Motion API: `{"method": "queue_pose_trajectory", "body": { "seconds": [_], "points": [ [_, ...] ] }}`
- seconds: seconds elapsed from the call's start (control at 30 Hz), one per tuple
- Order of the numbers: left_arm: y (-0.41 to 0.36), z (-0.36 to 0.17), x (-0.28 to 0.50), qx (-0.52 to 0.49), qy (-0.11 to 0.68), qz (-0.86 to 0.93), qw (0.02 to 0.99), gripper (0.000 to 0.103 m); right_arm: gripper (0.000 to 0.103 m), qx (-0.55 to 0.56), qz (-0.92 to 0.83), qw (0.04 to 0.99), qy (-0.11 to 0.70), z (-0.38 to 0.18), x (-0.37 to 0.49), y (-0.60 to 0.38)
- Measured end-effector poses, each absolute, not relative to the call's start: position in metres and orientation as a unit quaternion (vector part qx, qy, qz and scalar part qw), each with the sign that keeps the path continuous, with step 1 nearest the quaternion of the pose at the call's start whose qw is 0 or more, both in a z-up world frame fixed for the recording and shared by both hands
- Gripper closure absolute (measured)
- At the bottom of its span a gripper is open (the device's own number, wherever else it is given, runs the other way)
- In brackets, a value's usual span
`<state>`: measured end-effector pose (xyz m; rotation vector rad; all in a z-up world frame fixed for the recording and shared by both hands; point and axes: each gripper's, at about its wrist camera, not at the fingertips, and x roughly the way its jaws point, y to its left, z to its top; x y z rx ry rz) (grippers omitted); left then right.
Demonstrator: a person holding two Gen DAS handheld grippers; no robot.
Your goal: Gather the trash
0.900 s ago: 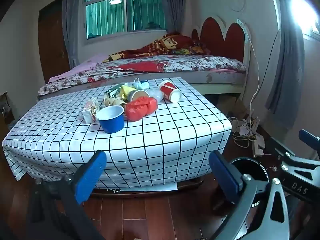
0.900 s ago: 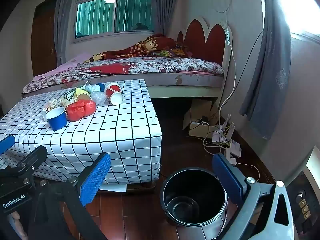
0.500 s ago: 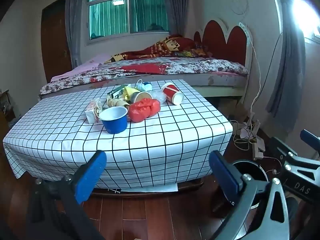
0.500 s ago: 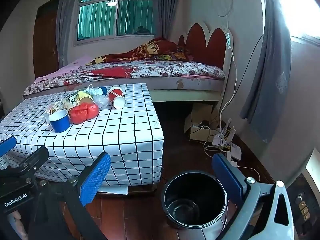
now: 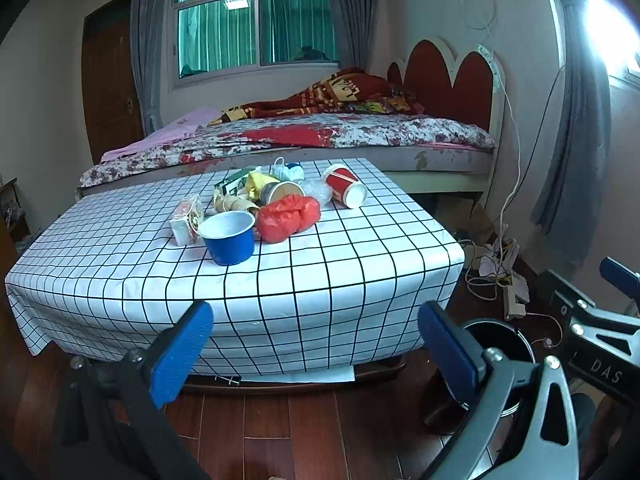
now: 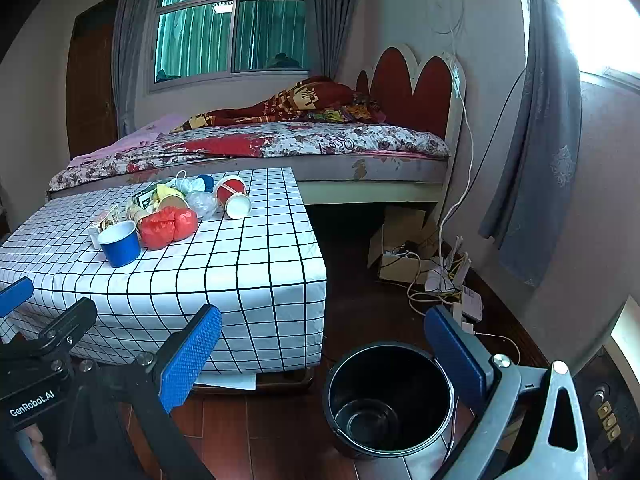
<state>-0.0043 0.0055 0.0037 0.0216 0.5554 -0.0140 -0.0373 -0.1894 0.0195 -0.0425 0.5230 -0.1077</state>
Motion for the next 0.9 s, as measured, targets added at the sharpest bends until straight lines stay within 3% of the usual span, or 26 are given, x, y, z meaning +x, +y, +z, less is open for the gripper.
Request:
{"method": "queue_pose_trajectory", "body": {
  "seconds": [0.9],
  "points": [
    [0.0066,0.0029,-0.0046,0.01,0.275,-0.008,0.961,0.0,0.001,-0.019,-0.055,0.964,0.258,0.0183,-0.0363,-0.1902]
  ]
}}
